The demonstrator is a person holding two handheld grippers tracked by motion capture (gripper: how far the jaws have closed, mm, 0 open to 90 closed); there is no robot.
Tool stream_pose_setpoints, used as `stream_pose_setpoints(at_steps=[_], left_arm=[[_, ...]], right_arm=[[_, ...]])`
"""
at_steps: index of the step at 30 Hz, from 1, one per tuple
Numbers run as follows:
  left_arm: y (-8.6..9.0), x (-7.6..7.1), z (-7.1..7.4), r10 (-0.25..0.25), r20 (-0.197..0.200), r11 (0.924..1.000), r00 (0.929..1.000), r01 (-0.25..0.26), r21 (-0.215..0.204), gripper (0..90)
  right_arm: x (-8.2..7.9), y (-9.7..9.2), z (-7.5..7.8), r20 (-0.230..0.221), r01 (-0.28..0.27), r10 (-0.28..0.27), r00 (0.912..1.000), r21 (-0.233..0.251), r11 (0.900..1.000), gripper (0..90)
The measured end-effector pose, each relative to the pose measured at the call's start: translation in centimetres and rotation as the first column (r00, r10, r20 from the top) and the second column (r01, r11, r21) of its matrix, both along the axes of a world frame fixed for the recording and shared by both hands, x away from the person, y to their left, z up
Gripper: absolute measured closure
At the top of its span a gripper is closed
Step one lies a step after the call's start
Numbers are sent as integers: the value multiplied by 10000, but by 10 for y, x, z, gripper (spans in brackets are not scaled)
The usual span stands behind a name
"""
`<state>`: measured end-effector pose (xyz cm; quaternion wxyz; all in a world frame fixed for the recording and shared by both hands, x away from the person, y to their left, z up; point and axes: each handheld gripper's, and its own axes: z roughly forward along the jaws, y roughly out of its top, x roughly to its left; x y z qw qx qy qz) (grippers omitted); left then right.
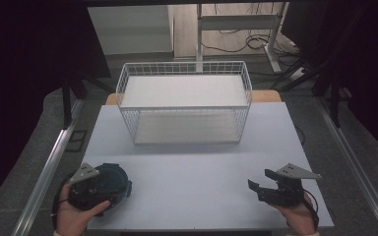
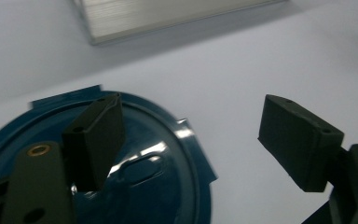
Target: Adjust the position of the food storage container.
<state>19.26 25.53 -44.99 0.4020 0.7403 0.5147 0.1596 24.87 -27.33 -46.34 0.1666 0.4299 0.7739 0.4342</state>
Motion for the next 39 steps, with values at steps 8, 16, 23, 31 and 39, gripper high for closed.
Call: stream_pose_setpoints(at_steps=[8,16,23,31,39], left_arm=[[27,-11,3,588,14,9982,9983,-588,-139,232],[50,-22,0,776,-239,9970,9967,-776,14,298],[72,-33,-6,989,-600,9951,9933,-990,5,532],[94,-40,-20,1516,-1184,9878,9813,-1459,549,799],[109,-38,-35,2191,-1807,9747,9588,-2066,856,900]], right_arm=[[0,0,-1,-107,165,-166,9998,-94,9998,246],[1,-3,-2,-225,300,-303,9993,-159,9994,246],[1,-2,-2,-217,283,-285,9994,-99,9995,246],[3,-2,-4,-405,411,-419,9983,-203,9989,245],[3,-2,-6,-476,451,-463,9978,-248,9987,244]])
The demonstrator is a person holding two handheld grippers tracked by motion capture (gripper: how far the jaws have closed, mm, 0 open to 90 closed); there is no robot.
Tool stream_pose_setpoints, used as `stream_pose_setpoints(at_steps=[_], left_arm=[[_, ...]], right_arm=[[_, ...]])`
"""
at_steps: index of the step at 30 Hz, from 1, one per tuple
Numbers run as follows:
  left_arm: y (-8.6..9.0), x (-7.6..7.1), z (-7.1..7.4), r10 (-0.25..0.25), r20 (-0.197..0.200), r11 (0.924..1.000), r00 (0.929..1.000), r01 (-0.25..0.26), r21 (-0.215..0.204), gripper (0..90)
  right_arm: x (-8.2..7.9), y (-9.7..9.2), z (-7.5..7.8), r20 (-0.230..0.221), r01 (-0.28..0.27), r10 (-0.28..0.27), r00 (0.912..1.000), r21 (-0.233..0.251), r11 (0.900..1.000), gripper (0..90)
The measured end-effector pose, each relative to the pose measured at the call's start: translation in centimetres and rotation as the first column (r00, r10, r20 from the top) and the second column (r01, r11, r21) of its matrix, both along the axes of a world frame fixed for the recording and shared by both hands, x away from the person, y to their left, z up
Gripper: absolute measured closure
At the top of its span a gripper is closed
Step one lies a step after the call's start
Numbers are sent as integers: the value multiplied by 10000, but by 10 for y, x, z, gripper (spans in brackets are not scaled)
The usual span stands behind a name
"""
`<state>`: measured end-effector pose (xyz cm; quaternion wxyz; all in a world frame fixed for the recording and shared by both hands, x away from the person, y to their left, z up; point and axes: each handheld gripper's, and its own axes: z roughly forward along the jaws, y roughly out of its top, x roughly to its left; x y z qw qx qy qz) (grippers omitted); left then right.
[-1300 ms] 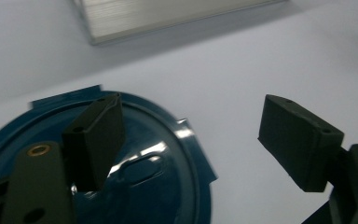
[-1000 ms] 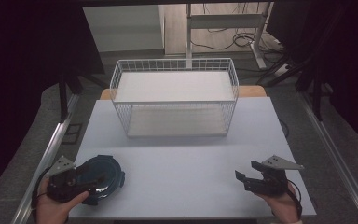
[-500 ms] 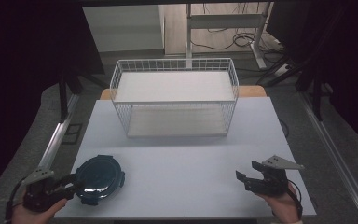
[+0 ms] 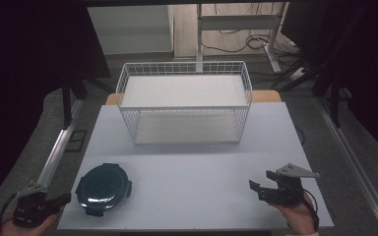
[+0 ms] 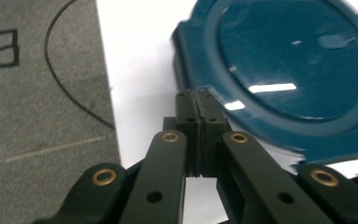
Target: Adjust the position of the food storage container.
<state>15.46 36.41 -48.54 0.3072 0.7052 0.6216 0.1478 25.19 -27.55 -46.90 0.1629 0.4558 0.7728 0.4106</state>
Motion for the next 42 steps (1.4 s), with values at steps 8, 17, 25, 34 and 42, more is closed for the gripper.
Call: stream_pose_setpoints(at_steps=[8,17,25,34,42], left_arm=[[-6,9,-18,-153,-533,9995,9985,138,-287,900],[-17,16,-26,-265,-860,9994,9959,244,-253,900],[-24,22,-26,-414,-876,9987,9953,384,-348,900],[-38,33,-25,-783,-901,9963,9929,746,-437,900],[-52,44,-25,-1142,-905,9923,9893,1092,-591,900]], right_arm=[[0,0,-1,-60,30,-31,10000,-39,10000,245],[1,1,-2,-69,23,-24,10000,-91,10000,244],[1,2,-2,-48,7,-8,10000,-123,9999,245],[1,2,-2,-34,-4,3,10000,-106,9999,246],[1,3,-2,-9,-57,57,10000,-73,10000,245]])
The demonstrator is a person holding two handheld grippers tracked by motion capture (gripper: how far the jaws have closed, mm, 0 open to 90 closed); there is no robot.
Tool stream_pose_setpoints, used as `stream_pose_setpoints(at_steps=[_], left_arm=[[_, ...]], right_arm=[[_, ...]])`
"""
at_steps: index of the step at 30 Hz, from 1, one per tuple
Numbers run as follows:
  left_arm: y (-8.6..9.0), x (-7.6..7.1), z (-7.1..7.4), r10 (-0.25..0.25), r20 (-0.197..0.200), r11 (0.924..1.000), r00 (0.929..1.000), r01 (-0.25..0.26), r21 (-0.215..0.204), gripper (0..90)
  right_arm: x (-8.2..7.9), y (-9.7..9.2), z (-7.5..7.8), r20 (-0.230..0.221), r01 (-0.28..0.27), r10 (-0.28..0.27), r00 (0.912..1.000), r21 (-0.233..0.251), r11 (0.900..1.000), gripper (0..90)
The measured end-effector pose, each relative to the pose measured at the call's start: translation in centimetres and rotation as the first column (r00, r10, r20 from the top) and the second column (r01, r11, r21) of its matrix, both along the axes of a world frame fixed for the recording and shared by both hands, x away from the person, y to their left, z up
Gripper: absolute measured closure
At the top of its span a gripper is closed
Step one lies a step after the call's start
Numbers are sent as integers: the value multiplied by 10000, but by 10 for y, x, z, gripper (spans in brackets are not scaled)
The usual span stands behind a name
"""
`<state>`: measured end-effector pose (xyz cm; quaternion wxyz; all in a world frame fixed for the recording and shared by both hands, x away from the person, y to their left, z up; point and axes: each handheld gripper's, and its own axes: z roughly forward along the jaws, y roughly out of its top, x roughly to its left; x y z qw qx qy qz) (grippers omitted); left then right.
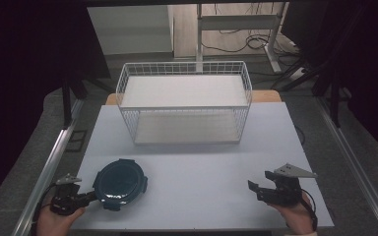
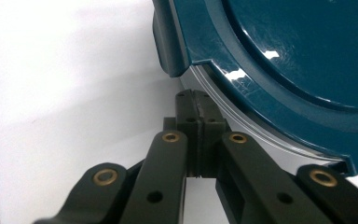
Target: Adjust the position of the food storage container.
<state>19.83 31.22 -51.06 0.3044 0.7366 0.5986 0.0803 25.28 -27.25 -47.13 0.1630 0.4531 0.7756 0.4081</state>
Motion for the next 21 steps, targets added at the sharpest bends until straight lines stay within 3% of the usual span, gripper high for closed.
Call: stream_pose_setpoints(at_steps=[21], left_arm=[[-40,32,8,-487,289,9988,9984,487,29,900]], right_arm=[[0,-1,1,-21,-34,34,10000,178,9998,246]])
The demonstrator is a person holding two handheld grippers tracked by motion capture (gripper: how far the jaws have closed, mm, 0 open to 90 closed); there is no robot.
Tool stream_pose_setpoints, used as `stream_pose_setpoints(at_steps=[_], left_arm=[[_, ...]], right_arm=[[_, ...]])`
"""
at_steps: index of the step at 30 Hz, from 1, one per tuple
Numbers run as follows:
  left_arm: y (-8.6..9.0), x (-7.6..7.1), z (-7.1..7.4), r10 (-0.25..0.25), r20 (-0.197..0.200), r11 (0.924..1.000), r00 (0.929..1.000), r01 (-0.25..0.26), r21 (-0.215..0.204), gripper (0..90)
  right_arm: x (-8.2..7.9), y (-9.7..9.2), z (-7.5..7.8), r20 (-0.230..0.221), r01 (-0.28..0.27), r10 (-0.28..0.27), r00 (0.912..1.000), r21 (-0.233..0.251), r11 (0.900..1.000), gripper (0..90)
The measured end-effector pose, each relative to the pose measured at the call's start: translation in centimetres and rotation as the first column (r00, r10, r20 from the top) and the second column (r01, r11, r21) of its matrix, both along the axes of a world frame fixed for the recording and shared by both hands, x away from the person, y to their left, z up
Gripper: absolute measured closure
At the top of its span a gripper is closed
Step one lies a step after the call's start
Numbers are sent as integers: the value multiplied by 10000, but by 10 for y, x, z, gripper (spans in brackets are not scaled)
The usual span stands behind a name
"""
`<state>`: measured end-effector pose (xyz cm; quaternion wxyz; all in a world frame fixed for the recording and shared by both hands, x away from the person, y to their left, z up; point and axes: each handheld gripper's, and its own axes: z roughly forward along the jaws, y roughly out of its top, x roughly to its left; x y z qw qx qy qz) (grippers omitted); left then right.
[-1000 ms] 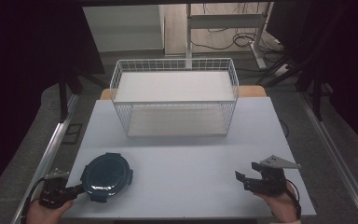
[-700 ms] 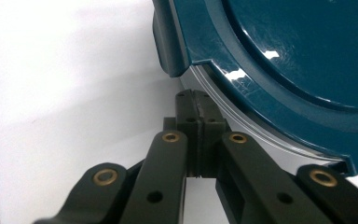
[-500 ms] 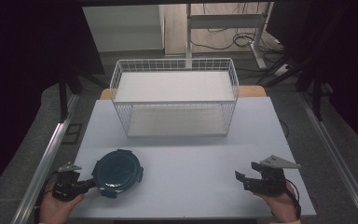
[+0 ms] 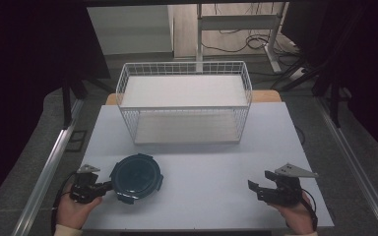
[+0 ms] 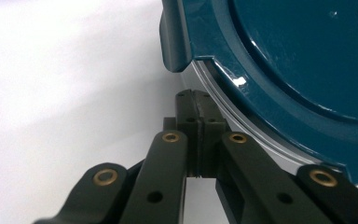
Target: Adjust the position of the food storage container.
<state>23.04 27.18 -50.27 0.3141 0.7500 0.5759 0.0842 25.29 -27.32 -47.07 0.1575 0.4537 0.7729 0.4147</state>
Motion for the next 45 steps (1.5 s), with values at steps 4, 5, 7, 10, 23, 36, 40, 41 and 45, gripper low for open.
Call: stream_pose_setpoints(at_steps=[4,5,7,10,23,36,40,41,45], left_arm=[[-10,7,1,-183,23,9998,9998,183,-14,900],[-10,7,1,-183,23,9998,9998,183,-14,900],[-17,10,2,-300,83,9995,9995,301,-101,900],[-23,11,4,-601,79,9970,9982,604,-485,900],[-53,22,2,-1124,-16,9931,9937,1123,-331,900],[-81,37,6,-1488,111,9876,9888,1492,-498,900],[-92,36,8,-1802,112,9814,9836,1806,-645,900],[-92,36,8,-1802,112,9814,9836,1806,-645,900],[-102,37,4,-2108,-42,9759,9775,2102,-592,900]], right_arm=[[0,0,0,13,14,-14,10000,-27,10000,246],[0,0,0,13,14,-14,10000,-27,10000,246],[0,0,0,-1,49,-49,10000,-25,10000,246],[0,0,0,17,29,-29,10000,-45,10000,246],[0,0,0,-2,38,-38,10000,-49,10000,246],[0,1,-1,-31,-2,2,10000,-59,10000,246],[0,1,-1,-49,-15,14,10000,-59,10000,245],[0,1,-1,-31,-35,35,10000,-66,10000,245],[0,2,-1,-40,-44,44,10000,-68,10000,245]])
